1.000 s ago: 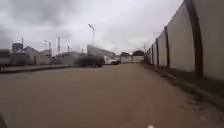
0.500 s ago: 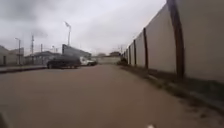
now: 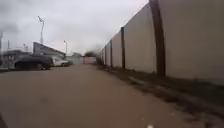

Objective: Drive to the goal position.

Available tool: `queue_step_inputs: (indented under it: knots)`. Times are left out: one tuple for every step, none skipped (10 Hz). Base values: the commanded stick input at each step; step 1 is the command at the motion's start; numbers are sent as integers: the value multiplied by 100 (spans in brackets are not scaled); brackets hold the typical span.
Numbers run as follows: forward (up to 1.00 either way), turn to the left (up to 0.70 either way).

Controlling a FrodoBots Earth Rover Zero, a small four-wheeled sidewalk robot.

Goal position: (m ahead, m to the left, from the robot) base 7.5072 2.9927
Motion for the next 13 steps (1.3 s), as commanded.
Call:
queue_step_inputs:
  knots:
    - [100,27]
    - [100,27]
    - [100,27]
    - [100,27]
    - [100,27]
    - [100,27]
    - [100,27]
    - [100,0]
    - [100,0]
    - [100,0]
    - [100,0]
    - [100,0]
    - [100,0]
